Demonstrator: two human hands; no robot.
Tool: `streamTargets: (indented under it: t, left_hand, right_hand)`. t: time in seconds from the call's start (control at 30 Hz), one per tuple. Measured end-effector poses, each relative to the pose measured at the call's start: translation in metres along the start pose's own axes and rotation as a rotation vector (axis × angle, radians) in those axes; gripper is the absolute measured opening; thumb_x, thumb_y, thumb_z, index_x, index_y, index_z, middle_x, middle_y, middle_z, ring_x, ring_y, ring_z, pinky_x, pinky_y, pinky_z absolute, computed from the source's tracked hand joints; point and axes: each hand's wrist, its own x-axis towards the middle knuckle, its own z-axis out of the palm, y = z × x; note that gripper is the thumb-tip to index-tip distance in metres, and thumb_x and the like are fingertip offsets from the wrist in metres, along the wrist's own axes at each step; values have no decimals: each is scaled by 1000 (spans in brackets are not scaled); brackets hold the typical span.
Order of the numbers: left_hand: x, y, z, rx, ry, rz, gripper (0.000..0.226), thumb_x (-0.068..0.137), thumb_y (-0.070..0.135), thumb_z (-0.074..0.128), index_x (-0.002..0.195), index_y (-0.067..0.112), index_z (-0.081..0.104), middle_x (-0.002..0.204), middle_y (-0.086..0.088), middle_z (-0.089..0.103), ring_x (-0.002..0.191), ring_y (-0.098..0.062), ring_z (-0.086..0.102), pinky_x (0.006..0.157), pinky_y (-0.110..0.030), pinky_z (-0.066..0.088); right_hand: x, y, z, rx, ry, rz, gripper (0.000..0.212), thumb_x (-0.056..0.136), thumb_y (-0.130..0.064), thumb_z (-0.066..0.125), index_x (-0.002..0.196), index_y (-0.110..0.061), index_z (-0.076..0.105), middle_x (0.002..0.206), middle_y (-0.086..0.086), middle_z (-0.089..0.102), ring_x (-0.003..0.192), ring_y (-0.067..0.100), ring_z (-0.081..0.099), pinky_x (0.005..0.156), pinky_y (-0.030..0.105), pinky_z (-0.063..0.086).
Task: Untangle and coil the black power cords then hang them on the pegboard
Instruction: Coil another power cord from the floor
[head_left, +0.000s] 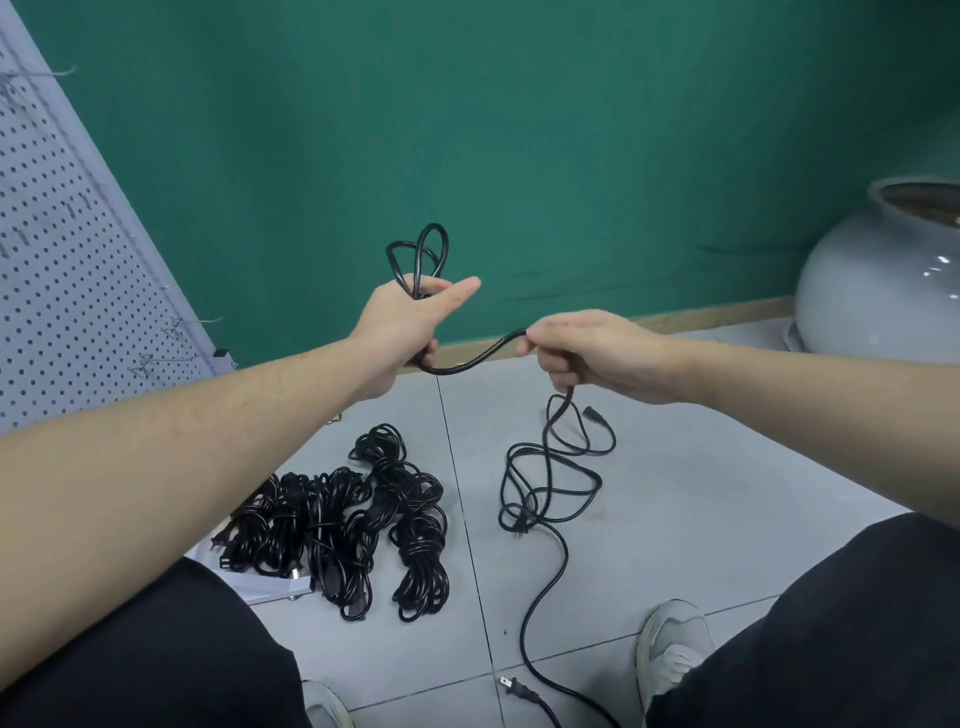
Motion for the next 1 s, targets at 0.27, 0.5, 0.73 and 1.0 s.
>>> streamTargets:
  t: [0.27, 0.5, 0.73, 1.0]
  left_hand:
    - [-11, 2, 15, 224, -245, 104, 62, 65, 63, 86, 113, 30, 66, 81, 2, 49, 56, -12, 46, 55, -29, 41]
    - [-20, -8, 26, 479, -385, 154, 36, 82, 16, 78, 114, 27, 66, 86, 6, 57, 71, -8, 52, 58, -16, 42]
    - [-24, -3, 32, 253, -356, 92, 25, 99, 14, 53, 105, 29, 71, 72, 6, 63, 53, -11, 48, 53, -21, 41]
    - [-31, -2, 36, 73, -426, 87, 23, 95, 10, 55, 92, 26, 72, 59, 1, 56, 67, -20, 62, 70, -41, 55]
  right_hand:
    - [1, -5, 5, -141, 241, -175, 22, 104, -29, 54, 92, -13, 62, 65, 7, 52, 48, 22, 56, 48, 28, 49]
    - [8, -11, 2, -295, 459, -217, 43, 82, -39, 82, 69, -15, 49, 53, -7, 36, 46, 9, 29, 44, 20, 26]
    - [7, -17, -13, -20, 222, -205, 9, 97, -23, 67, 90, -17, 71, 62, -8, 51, 58, 7, 46, 60, 24, 45]
    - [2, -19, -15, -380, 587, -248, 42, 88, -56, 70, 113, -27, 53, 74, 0, 59, 41, 17, 53, 48, 27, 49]
